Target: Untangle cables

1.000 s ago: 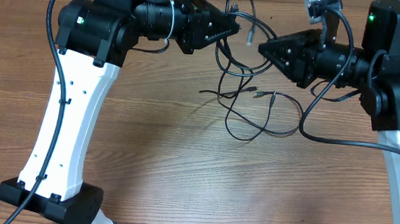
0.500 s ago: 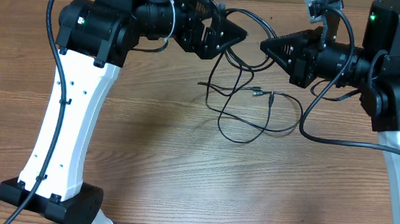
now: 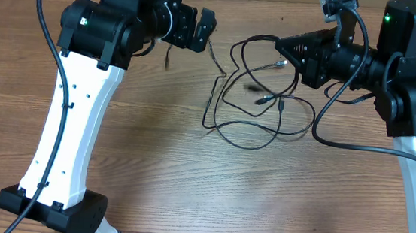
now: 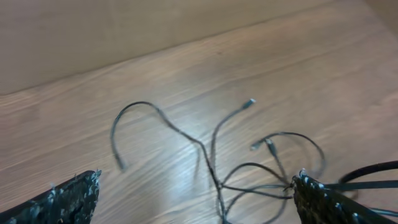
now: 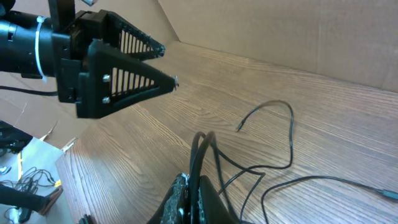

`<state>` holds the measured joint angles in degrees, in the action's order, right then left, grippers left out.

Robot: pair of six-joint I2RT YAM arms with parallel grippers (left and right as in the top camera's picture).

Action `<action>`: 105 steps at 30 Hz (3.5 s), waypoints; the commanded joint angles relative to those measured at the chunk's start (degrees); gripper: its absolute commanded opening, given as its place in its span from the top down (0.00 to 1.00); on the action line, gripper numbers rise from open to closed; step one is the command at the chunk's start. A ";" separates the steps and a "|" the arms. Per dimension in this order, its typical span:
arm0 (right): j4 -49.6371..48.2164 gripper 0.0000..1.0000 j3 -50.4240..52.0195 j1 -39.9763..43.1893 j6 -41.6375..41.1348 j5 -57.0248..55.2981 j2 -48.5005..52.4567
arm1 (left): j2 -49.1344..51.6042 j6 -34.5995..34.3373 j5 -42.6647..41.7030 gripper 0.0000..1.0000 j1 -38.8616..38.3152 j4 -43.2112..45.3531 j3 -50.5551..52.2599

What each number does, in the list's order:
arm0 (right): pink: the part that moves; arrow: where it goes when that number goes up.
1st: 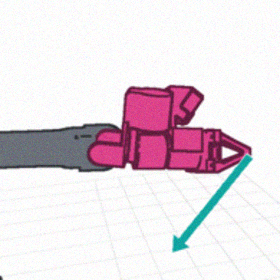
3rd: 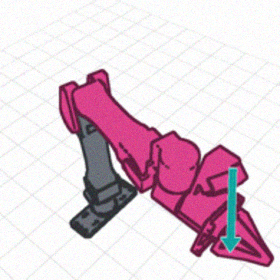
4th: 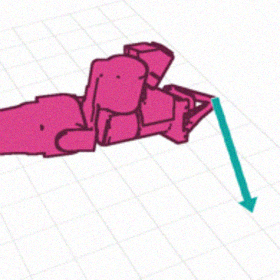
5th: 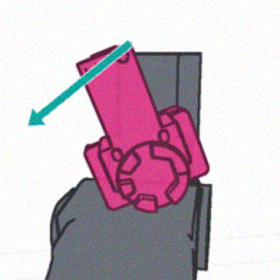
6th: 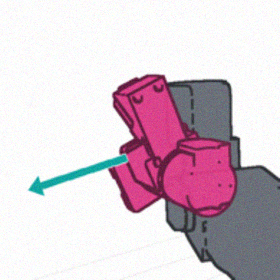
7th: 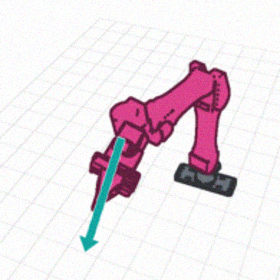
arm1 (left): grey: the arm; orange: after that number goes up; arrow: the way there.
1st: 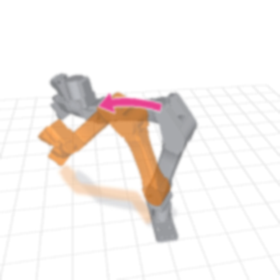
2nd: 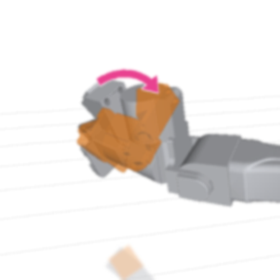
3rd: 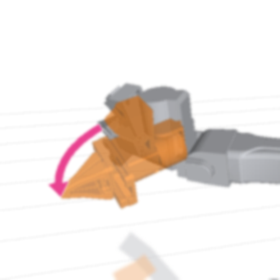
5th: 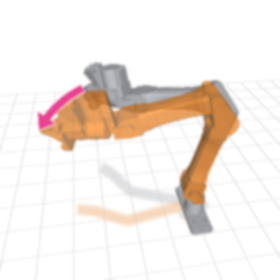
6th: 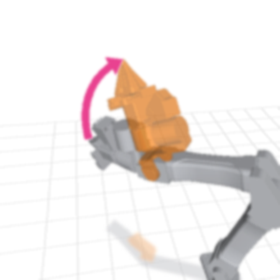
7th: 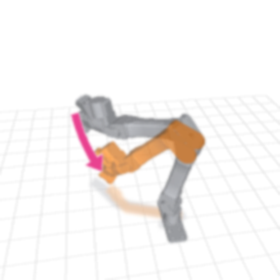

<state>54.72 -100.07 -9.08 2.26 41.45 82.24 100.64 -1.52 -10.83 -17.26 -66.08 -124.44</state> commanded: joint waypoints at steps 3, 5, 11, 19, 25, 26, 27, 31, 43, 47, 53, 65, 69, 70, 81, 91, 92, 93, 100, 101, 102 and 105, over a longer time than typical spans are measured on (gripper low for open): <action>-3.08 0.96 -0.55 1.51 -6.67 -17.70 -1.25 | 0.24 -0.42 4.20 0.01 -0.39 -0.48 -0.11; -4.59 0.96 -0.55 2.05 -13.51 -20.00 -1.46 | 0.33 -0.46 4.09 0.01 -0.39 -0.92 -0.11; -3.17 0.96 -0.55 1.97 -8.61 -19.56 -1.66 | 1.68 3.10 -10.14 0.00 -0.42 -1.36 -0.11; -3.39 0.96 -0.61 2.08 -7.96 -6.91 -1.99 | 7.74 26.53 -34.36 0.00 -1.68 -3.13 -0.11; -3.43 0.96 -0.68 2.08 -5.62 1.77 -2.38 | 12.13 39.19 -35.17 0.01 -4.26 -3.30 -0.11; -3.43 0.96 -0.72 2.08 -5.09 2.73 -2.49 | 12.44 40.46 -34.86 0.00 -4.48 -3.28 -0.11; -3.43 0.96 -0.81 2.08 -4.96 3.28 -2.69 | 12.72 41.64 -33.86 0.00 -4.57 -3.08 -0.11; -3.39 0.96 -0.87 2.08 -4.96 3.30 -3.54 | 12.85 41.83 -30.91 0.13 -4.37 -1.27 -0.11; -3.06 0.95 -0.87 2.08 -4.72 5.42 -5.73 | 12.87 41.79 -25.53 0.80 -4.15 5.20 -0.11; -3.02 0.94 -0.87 2.08 -4.70 5.35 -5.73 | 12.87 41.81 -30.88 0.96 -4.15 6.71 -0.11; -1.88 0.75 -0.87 2.08 -3.78 1.92 -5.73 | 12.87 40.44 -32.04 0.96 -4.11 6.71 -0.11; 7.48 0.00 -0.85 2.08 -4.35 -40.30 -5.60 | 12.85 35.39 -31.82 0.96 -3.50 6.34 -0.11; 11.13 0.00 -0.74 2.08 -4.85 -50.80 -4.70 | 12.50 32.79 -31.82 0.96 -2.71 6.38 -0.79; 11.91 0.00 -0.70 2.08 -5.90 -53.07 -4.24 | 12.35 32.48 -31.76 0.96 -2.45 6.40 -1.31; 12.90 0.00 2.36 2.08 -10.23 -54.51 5.03 | 6.67 21.18 -13.62 0.96 1.88 6.40 -17.40; 9.51 0.00 2.36 2.08 -5.88 -31.56 15.61 | -0.79 16.44 8.94 0.96 1.90 6.32 -22.47; 9.25 0.00 2.36 2.08 -4.81 -29.00 16.52 | -1.09 16.22 9.81 0.96 1.90 6.34 -22.47; 9.16 0.00 2.36 2.08 -4.46 -26.99 17.42 | -1.36 16.00 10.51 0.96 1.90 6.36 -22.47; 10.12 0.00 3.21 1.88 -3.74 -19.32 24.44 | -1.64 13.97 11.89 0.96 1.90 5.53 -22.43; 9.92 0.00 3.78 1.86 -4.09 -18.78 25.16 | -1.64 13.55 11.91 0.96 1.90 5.11 -22.34; 9.68 0.00 4.39 1.79 -5.01 -18.32 25.66 | -1.64 13.46 11.91 0.96 1.90 4.68 -22.32; 7.43 0.00 6.91 1.70 -12.33 -18.23 27.12 | -1.36 13.49 11.91 0.96 1.90 3.23 -22.29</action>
<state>63.24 -94.89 -7.18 -4.56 20.64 108.42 98.78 13.52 -0.16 -15.33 -62.41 -146.45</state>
